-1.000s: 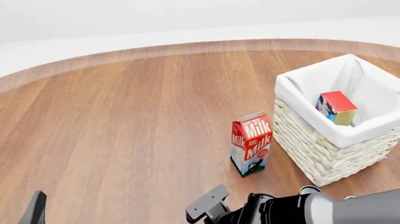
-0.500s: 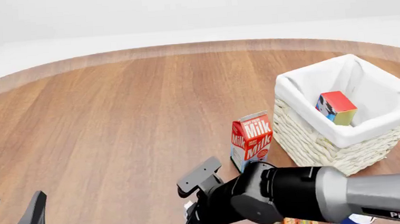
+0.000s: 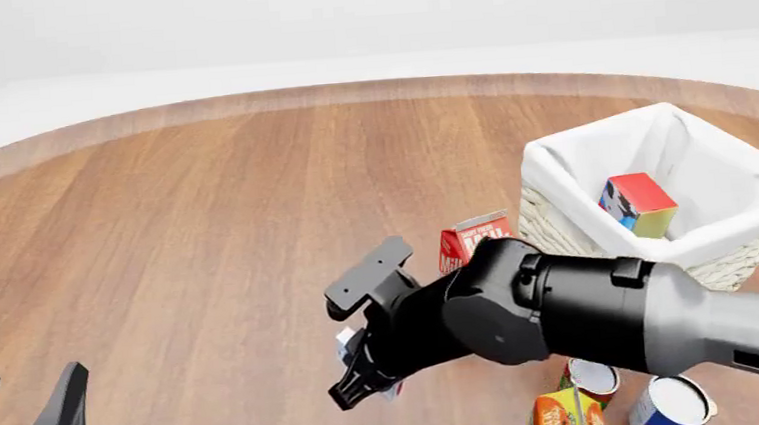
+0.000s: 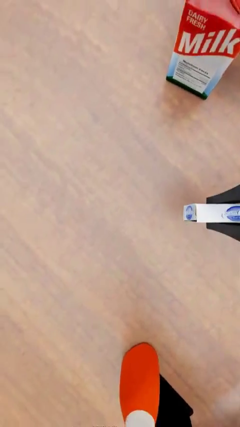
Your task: Pick up the cream cheese box and the butter, and put them in the basket.
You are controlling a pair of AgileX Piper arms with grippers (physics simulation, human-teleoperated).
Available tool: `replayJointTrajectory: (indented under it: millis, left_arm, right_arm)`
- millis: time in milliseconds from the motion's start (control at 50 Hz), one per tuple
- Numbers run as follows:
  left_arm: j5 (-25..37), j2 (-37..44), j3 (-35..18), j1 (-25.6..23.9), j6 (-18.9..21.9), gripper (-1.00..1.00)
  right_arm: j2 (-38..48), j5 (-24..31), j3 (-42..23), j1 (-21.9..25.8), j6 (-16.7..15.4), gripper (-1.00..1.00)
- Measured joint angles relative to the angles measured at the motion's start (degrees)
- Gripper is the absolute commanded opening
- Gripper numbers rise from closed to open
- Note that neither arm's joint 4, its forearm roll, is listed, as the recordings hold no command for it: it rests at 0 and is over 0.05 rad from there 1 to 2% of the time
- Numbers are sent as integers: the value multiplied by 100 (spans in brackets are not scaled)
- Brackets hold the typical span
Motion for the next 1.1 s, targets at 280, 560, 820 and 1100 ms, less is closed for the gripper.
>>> replayJointTrajectory:
  millis: [280,560,820,1100]
  left_arm:
    - [0,0,0,0,0,100]
    - [0,0,0,0,0,100]
    - [0,0,0,0,0,100]
    - [0,0,0,0,0,100]
  right_arm:
    - [-191,230,-292,-223,-420,-100]
    - [-477,409,-521,-431,-723,-100]
    - [-724,559,-747,-701,-1022,-100]
    - [-969,710,-974,-1065,-1378,-100]
